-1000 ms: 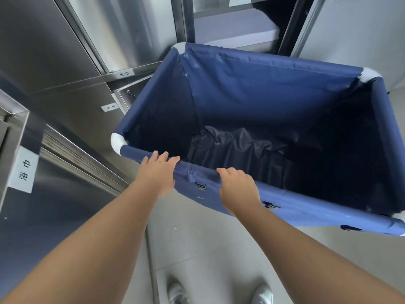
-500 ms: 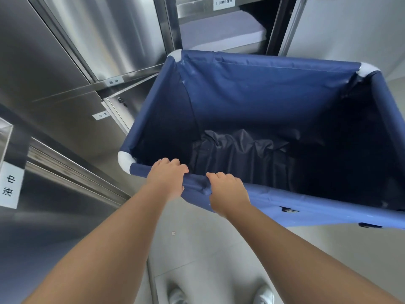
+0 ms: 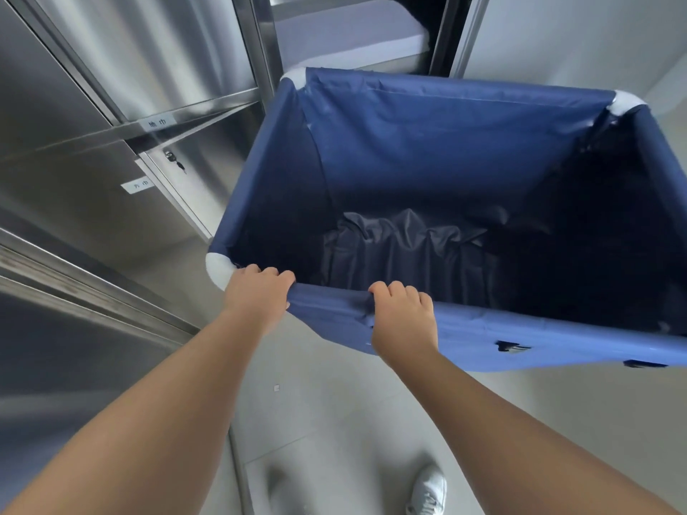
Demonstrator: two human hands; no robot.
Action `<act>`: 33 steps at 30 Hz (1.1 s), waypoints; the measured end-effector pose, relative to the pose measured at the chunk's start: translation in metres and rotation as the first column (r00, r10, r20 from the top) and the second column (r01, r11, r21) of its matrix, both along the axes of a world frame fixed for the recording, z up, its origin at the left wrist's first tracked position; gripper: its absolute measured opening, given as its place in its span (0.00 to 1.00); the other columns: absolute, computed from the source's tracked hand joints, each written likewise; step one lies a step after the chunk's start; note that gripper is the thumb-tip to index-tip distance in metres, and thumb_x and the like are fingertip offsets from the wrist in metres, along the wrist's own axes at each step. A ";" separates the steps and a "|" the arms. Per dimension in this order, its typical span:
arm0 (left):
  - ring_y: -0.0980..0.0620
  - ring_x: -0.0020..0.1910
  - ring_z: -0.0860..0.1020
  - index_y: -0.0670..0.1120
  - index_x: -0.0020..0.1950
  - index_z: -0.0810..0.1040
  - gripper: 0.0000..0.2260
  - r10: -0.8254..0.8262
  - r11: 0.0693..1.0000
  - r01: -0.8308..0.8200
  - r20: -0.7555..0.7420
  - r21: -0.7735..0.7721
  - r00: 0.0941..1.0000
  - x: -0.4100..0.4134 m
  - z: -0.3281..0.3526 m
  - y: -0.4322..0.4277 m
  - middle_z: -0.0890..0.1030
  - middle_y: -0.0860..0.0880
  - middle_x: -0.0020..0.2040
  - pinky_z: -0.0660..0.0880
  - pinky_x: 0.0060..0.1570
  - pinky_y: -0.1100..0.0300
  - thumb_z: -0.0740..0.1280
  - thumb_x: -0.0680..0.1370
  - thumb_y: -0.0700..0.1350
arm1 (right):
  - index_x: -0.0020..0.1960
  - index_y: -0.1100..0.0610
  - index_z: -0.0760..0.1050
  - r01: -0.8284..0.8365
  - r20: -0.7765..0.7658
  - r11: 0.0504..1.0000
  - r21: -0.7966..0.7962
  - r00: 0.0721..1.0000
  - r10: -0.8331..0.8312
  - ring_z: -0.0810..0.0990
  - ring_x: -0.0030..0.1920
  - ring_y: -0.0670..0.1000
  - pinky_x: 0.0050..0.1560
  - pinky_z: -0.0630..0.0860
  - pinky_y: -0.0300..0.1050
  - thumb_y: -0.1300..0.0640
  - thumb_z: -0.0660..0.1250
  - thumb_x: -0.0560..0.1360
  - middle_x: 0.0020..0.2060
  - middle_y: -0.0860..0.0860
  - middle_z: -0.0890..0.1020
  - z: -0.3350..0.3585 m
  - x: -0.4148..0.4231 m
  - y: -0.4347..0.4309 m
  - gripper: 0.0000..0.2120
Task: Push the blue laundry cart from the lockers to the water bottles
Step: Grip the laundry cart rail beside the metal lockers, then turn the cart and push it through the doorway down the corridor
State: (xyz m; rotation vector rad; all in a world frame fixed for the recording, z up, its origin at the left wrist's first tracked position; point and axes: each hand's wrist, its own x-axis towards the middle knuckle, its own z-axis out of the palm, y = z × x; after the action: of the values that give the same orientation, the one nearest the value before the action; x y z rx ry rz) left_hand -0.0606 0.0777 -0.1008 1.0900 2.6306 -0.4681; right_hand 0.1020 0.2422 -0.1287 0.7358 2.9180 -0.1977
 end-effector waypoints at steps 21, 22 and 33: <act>0.43 0.81 0.44 0.51 0.72 0.68 0.21 -0.306 0.941 0.296 -0.041 -0.162 0.951 0.028 -0.019 0.076 0.65 0.46 0.78 0.44 0.79 0.44 0.67 0.80 0.49 | 0.60 0.52 0.71 0.215 0.023 0.977 0.003 0.976 -0.215 0.73 0.56 0.56 0.78 0.51 0.61 0.53 0.54 0.81 0.50 0.49 0.75 0.005 0.043 0.055 0.11; 0.44 0.81 0.46 0.51 0.71 0.69 0.19 -0.310 0.943 0.304 -0.028 -0.136 0.950 0.033 -0.020 0.081 0.70 0.49 0.74 0.43 0.79 0.45 0.67 0.80 0.47 | 0.58 0.53 0.72 0.232 0.021 0.973 0.012 0.972 -0.233 0.74 0.56 0.56 0.78 0.52 0.61 0.52 0.52 0.82 0.49 0.49 0.77 0.007 0.044 0.059 0.13; 0.48 0.58 0.77 0.49 0.59 0.76 0.11 -0.429 0.903 0.429 0.018 -0.002 0.903 0.070 -0.020 0.137 0.83 0.51 0.53 0.50 0.78 0.54 0.70 0.78 0.49 | 0.63 0.47 0.76 0.064 -0.016 0.976 -0.206 0.998 -0.069 0.75 0.52 0.52 0.68 0.63 0.49 0.52 0.56 0.81 0.49 0.47 0.80 0.013 0.043 0.077 0.14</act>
State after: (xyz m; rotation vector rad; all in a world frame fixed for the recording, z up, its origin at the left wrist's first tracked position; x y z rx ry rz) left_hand 0.0093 0.2150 -0.1213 1.6726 2.3618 -0.5466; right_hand 0.1447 0.3195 -0.1158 0.8012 2.8383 -0.5090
